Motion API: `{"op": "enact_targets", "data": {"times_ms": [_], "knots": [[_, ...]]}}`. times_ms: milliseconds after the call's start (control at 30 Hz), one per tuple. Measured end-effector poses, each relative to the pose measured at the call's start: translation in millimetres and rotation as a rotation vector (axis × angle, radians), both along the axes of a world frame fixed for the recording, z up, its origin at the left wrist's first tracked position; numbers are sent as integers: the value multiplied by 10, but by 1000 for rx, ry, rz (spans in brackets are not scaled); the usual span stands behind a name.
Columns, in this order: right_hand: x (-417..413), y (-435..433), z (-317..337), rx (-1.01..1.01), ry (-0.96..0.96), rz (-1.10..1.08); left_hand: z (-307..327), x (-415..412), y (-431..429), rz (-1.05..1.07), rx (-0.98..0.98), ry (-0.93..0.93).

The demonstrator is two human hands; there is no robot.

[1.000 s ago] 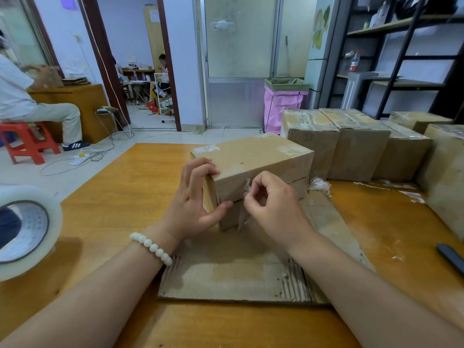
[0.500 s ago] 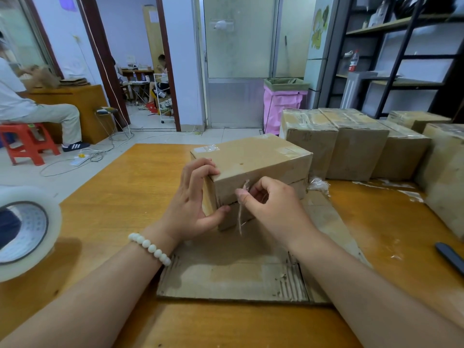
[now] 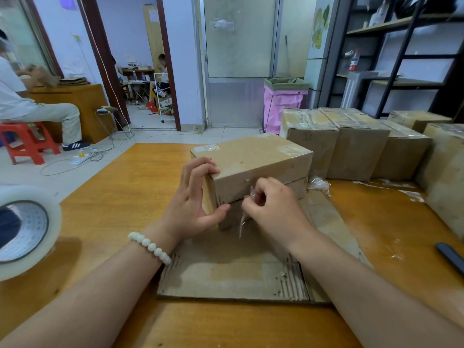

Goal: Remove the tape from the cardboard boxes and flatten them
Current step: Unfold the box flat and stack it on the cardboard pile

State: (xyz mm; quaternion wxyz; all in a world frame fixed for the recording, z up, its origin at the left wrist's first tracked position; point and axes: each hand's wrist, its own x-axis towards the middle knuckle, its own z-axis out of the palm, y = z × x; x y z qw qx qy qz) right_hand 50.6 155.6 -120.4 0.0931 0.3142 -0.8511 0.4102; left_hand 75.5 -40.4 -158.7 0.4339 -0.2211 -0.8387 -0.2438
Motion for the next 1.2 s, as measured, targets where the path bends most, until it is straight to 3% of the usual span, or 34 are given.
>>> {"op": "enact_targets", "data": {"times_ms": [333,833,1200], "knots": [[18,6,-5,-86,24,-14,-7,-7,-4,0,9,13],[-11,45,26,48,-111,28,-12,-2,-12,-6,7,-2],[-44,28,-2,151,-51,1,-9,-5,-17,-4,14,-9]]}}
